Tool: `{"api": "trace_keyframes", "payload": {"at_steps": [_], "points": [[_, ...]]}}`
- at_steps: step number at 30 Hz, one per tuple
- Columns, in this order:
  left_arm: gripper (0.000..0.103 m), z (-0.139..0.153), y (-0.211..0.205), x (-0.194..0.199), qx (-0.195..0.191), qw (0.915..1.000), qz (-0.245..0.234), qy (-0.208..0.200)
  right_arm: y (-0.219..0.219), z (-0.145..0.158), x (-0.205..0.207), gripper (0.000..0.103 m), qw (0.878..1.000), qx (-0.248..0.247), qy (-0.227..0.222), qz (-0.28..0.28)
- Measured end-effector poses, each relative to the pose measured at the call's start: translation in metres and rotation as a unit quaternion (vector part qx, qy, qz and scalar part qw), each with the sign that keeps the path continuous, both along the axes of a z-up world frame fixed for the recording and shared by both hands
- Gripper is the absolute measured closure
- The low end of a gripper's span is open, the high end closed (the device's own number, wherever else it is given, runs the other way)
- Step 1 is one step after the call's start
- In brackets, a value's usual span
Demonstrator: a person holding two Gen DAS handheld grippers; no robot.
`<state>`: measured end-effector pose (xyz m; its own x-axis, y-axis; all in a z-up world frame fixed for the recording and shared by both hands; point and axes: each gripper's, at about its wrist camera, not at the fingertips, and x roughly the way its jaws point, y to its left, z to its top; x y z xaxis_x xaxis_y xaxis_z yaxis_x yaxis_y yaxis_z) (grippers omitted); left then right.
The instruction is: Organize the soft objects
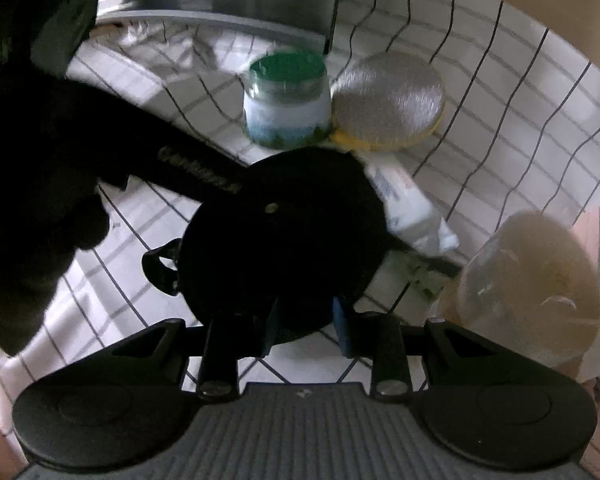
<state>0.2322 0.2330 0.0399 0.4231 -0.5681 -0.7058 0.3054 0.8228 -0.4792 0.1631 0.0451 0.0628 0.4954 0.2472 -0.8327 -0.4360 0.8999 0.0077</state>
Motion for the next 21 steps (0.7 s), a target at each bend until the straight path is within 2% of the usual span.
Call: {"api": "trace_keyframes", "payload": {"at_steps": [3,9,14,17,18,21], "points": [[0.082,0.003,0.021,-0.005,-0.010,0.9994,0.033,-0.008,-0.005,0.017,0.000,0.057,1.000,0.023,-0.011,-0.005],[0.082,0.018,0.072,-0.021,-0.024,0.9940,0.099,-0.040,-0.022,0.059,0.017,0.055,0.997,0.070,-0.013,-0.030],[0.082,0.027,0.104,-0.040,-0.015,0.9859,0.152,-0.068,-0.061,0.096,0.065,0.051,0.987,0.126,0.034,-0.091],[0.082,0.025,0.121,-0.049,-0.020,0.9813,0.176,-0.074,-0.069,0.109,0.098,0.047,0.987,0.113,0.048,-0.105],[0.082,0.023,0.126,-0.052,-0.025,0.9800,0.183,-0.075,-0.065,0.109,0.110,0.042,0.990,0.094,0.054,-0.094],[0.082,0.019,0.132,-0.058,-0.030,0.9775,0.196,-0.071,-0.052,0.102,0.136,0.042,0.993,0.048,0.069,-0.088]]}}
